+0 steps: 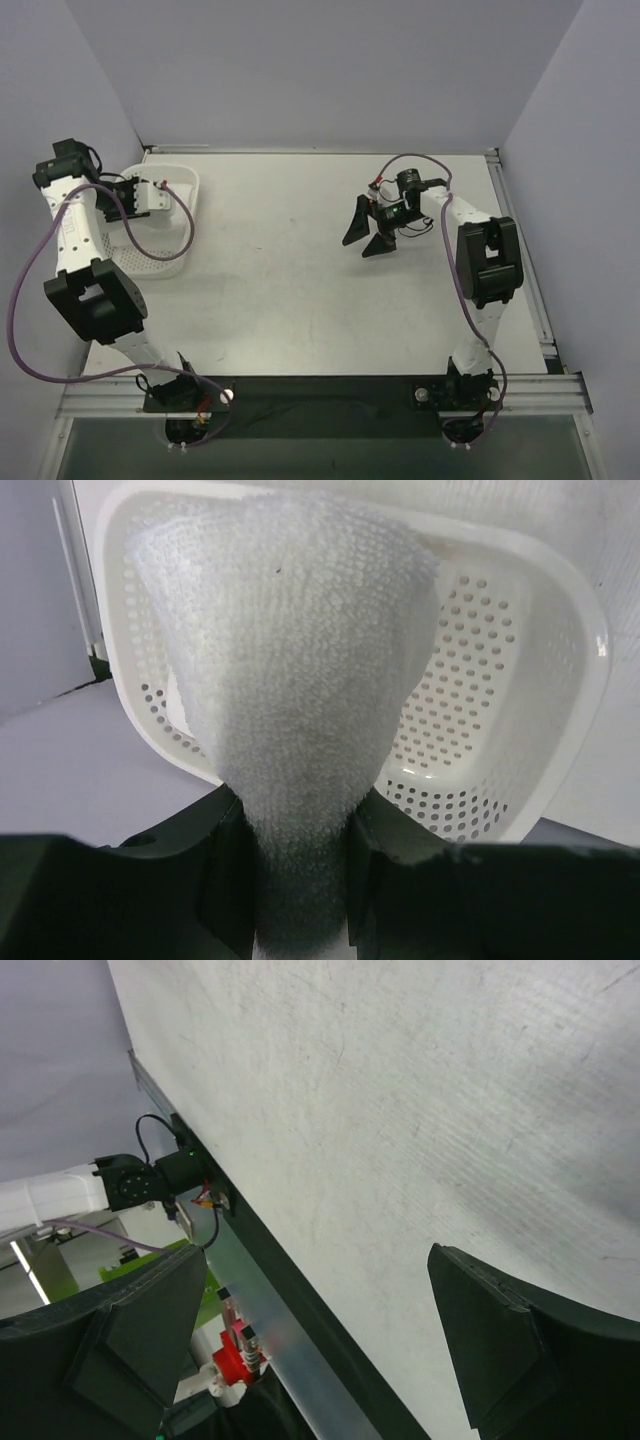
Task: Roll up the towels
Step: Place the rolled towel into the container
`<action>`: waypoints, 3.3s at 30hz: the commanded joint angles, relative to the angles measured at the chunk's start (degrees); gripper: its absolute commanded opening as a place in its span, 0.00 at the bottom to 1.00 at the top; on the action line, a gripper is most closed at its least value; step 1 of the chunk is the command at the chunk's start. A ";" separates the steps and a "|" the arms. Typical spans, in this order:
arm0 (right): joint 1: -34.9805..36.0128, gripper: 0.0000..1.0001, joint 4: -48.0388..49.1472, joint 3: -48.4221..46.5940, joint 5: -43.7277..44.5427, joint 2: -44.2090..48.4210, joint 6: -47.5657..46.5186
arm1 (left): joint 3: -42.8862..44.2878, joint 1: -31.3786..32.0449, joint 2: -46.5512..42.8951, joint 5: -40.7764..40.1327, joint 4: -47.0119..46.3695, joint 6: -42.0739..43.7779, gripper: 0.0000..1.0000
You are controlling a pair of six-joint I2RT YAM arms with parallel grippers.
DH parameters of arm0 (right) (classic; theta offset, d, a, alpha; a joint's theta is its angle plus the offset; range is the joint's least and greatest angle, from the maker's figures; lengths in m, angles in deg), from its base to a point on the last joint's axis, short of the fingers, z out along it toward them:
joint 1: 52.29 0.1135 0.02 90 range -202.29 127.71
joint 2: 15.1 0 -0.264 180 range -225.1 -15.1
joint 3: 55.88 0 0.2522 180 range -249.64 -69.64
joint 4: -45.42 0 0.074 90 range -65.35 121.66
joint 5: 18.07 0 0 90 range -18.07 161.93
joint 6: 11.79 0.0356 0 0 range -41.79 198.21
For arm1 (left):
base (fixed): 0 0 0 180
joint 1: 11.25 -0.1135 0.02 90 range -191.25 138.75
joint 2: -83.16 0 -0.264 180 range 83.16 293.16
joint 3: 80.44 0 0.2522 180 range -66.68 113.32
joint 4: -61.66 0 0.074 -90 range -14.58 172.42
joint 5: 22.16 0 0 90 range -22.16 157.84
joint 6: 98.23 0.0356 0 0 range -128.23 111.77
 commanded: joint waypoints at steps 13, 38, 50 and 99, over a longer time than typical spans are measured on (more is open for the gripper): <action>0.47 1.00 -13.72 -6.32 9.59 -4.08 -11.61 | -2.27 -6.50 8.42 2.40 10.43 24.24 0.00; 0.47 1.00 -14.77 -6.32 11.70 -5.93 -12.75 | -8.26 -6.15 16.77 -6.22 3.40 31.54 0.09; 0.30 1.00 -15.74 -5.97 13.37 -5.14 -14.42 | -6.59 -4.31 21.96 -9.03 2.52 32.16 0.72; -14.38 1.00 -16.98 5.00 23.55 25.08 -20.23 | 14.71 33.90 13.27 4.45 -11.87 -97.13 0.97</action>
